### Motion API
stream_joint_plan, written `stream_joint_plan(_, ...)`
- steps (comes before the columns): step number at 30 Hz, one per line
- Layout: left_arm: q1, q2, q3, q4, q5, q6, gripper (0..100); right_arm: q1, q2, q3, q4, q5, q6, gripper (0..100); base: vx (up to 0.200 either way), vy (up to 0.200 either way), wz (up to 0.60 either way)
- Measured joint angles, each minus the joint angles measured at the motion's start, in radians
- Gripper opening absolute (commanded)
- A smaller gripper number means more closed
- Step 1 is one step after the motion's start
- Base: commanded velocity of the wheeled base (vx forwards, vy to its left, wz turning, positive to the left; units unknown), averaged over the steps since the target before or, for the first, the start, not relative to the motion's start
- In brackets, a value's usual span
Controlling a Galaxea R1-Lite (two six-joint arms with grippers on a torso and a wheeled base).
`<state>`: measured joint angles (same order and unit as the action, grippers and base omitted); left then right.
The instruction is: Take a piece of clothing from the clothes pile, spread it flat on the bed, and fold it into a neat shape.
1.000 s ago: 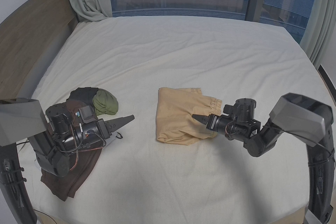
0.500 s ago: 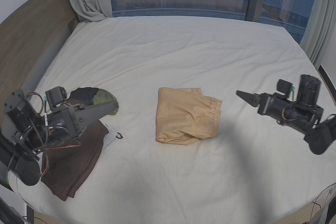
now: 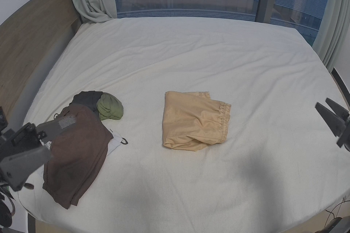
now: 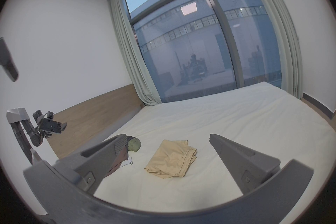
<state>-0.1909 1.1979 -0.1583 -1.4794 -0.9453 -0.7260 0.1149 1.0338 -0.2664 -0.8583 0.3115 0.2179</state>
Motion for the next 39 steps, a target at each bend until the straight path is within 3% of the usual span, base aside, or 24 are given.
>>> stream_joint_plan(7, 0.078, -0.257, 0.067, 0.212, -0.005, -0.004, 100, -0.01, -0.359, 0.095, 0.221, 0.016, -0.01, 100, 0.0, 0.0, 0.0)
stream_joint_plan(12, 0.129, -0.478, 0.093, 0.444, -0.01, -0.004, 100, -0.009, -0.557, 0.148, 0.364, -0.037, -0.033, 100, 0.0, 0.0, 0.0)
stream_joint_plan(14, 0.154, -0.579, 0.102, 0.549, -0.01, 0.002, 100, -0.009, -0.624, 0.166, 0.433, -0.089, -0.052, 100, 0.0, 0.0, 0.0)
stream_joint_plan(17, 0.19, -0.715, 0.115, 0.72, 0.0, 0.041, 100, -0.008, -0.707, 0.193, 0.554, -0.218, -0.085, 100, 0.0, 0.0, 0.0)
stream_joint_plan(19, 0.217, -0.811, 0.124, 0.847, 0.022, 0.099, 100, -0.011, -0.757, 0.209, 0.63, -0.315, -0.111, 100, 0.0, 0.0, 0.0)
stream_joint_plan(22, 0.248, -0.922, 0.133, 0.971, 0.075, 0.225, 100, -0.033, -0.818, 0.226, 0.687, -0.394, -0.16, 100, 0.0, 0.0, 0.0)
stream_joint_plan(27, 0.29, -1.031, 0.141, 1.199, 0.261, 0.541, 100, -0.073, -0.907, 0.243, 0.74, -0.422, -0.216, 100, 0.0, 0.0, 0.0)
stream_joint_plan(30, 0.309, -1.066, 0.14, 1.301, 0.427, 0.689, 100, -0.091, -0.947, 0.247, 0.765, -0.431, -0.223, 100, 0.0, 0.0, 0.0)
stream_joint_plan(34, 0.326, -1.091, 0.141, 1.391, 0.546, 0.765, 100, -0.109, -0.987, 0.248, 0.792, -0.438, -0.222, 100, 0.0, 0.0, 0.0)
stream_joint_plan(36, 0.329, -1.098, 0.141, 1.4, 0.556, 0.779, 100, -0.113, -0.999, 0.248, 0.795, -0.436, -0.213, 100, 0.0, 0.0, 0.0)
stream_joint_plan(39, 0.333, -1.105, 0.141, 1.401, 0.505, 0.799, 100, -0.116, -1.01, 0.249, 0.803, -0.426, -0.197, 100, 0.0, 0.0, 0.0)
